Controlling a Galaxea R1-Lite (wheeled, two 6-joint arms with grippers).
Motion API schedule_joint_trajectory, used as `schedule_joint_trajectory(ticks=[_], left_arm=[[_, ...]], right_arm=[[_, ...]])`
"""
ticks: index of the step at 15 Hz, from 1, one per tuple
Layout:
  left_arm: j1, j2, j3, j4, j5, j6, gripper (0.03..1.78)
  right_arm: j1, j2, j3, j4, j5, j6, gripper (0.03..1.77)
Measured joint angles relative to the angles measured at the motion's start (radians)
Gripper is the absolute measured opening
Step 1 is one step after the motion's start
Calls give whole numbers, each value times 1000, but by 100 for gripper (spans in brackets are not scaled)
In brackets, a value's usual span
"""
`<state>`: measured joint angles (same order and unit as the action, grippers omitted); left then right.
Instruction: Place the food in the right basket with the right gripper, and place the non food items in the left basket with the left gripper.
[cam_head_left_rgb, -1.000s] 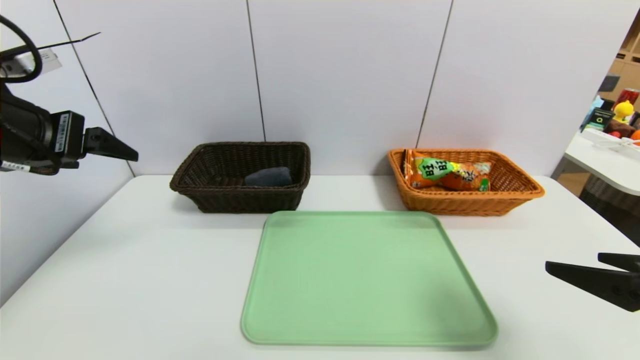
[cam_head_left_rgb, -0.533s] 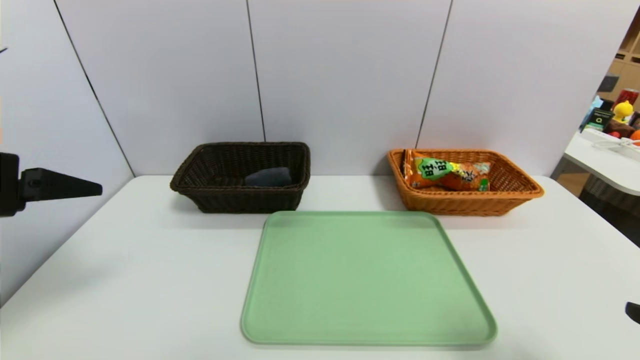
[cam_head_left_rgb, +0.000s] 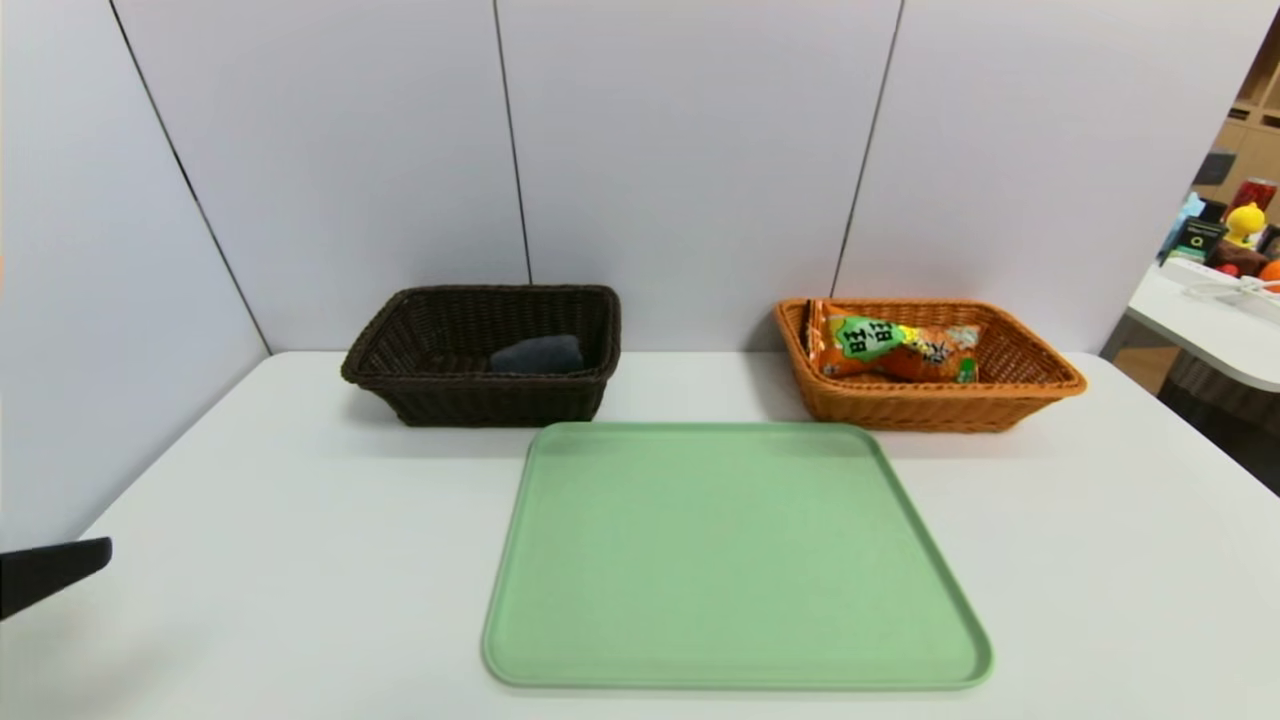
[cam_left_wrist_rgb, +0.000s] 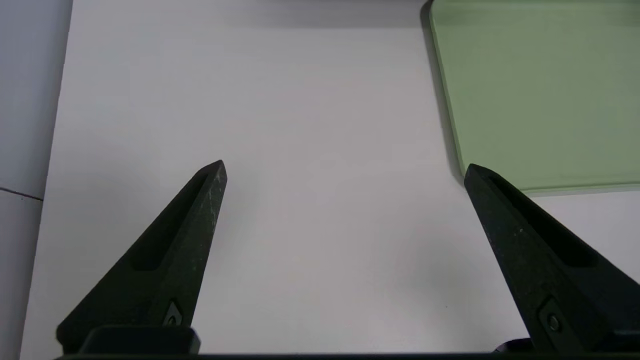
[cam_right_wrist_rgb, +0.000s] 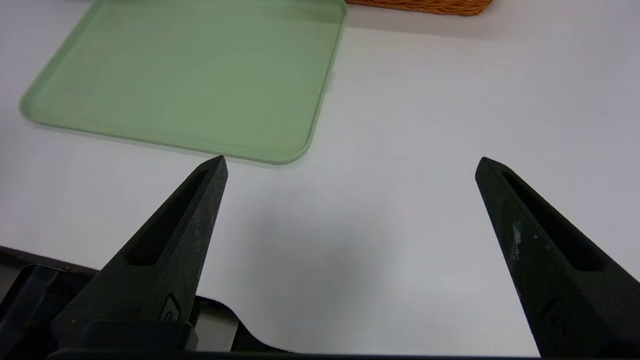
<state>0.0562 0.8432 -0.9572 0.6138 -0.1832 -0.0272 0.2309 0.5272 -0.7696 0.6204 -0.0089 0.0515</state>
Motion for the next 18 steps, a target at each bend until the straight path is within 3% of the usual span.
schedule_joint_trajectory(ticks=[9,18], left_arm=[[-1,-237,179,-9,0,40,169],[-8,-473,379,-8,3,73,169]], right_arm=[[-139,-146,35,65,18,-12,171],[-183,-252,71,131,25,-13,171]])
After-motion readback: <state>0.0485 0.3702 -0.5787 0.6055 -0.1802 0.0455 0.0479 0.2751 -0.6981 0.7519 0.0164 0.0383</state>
